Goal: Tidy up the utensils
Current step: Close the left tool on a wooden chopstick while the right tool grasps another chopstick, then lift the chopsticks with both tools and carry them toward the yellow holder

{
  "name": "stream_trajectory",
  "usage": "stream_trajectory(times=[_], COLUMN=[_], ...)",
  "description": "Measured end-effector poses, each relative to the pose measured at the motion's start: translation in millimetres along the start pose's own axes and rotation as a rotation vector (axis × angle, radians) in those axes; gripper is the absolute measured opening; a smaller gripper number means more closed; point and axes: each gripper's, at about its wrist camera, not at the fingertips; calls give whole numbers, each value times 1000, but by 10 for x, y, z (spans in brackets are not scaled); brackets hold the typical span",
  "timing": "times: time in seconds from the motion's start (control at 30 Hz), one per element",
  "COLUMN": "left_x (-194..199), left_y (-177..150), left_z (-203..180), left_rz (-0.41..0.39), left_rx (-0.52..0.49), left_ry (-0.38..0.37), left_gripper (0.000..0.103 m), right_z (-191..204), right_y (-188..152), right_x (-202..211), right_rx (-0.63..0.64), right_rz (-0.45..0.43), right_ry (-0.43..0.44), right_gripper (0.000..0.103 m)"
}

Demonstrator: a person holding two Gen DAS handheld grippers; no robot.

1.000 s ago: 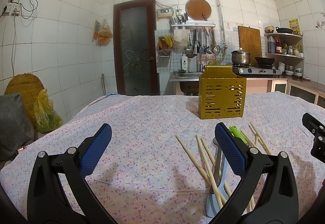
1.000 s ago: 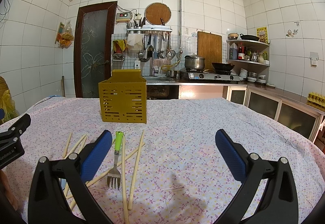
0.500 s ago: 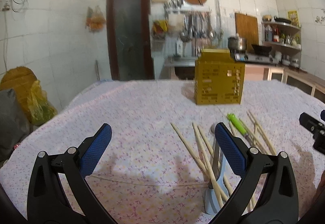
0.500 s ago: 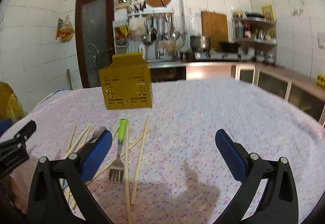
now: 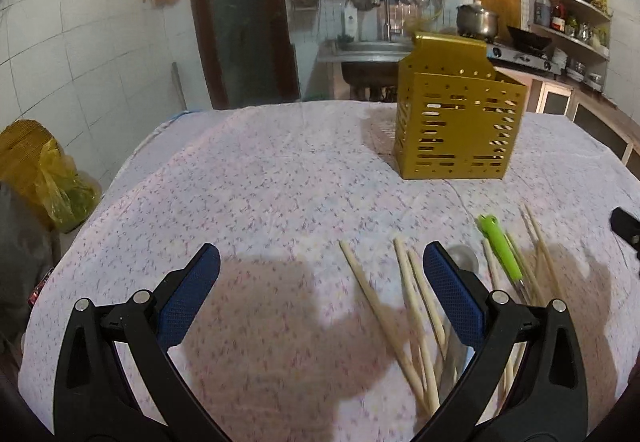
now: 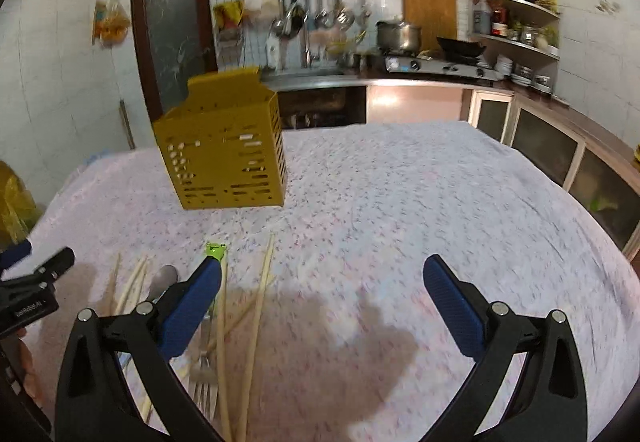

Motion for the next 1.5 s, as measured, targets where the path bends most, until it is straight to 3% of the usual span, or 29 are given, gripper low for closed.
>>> stream_trajectory(times=[0.27, 0.4, 0.5, 0.57, 0.77, 1.0, 1.23, 1.3, 1.5], left_x=[-449, -554, -582, -630, -724, -837, -854, -864, -832], left_y=[80, 7, -30, -53, -103, -118, -69, -42, -13], left_z=[-19, -37, -47, -43, -82, -150, -171, -162, -156], left_rz=[132, 168, 178, 197, 251, 296, 308, 312, 288], left_rx=[18, 10, 14, 30, 41, 35, 20, 33, 31], left_ry=[-15, -3, -4, -12, -32, -59, -69, -77, -66], left_gripper=[98, 94, 93, 90, 75, 50, 15, 9, 9], right_z=[217, 246, 267, 272, 270, 241, 287, 297, 226], right_y=[17, -36, -37, -29, -12, 23, 55, 57, 122], right_x=[-681, -809, -879, -891, -960, -1011, -1060, -1062, -852], right_rx=[55, 69, 66, 57, 50, 37, 34, 32, -8], right_rz=[149, 167, 205, 215, 228, 242, 257, 258, 205], right_ry=[-1, 1, 7, 14, 7, 15, 24, 30, 55], right_gripper=[79, 76, 64, 62, 57, 44, 17, 11, 7])
Point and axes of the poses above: each gripper's, at about its wrist camera, not at the fingertips, and x roughly against the way its jaws point, z to its left, y to its top, and after that the axes turned 6 degrees about -x, right-handed
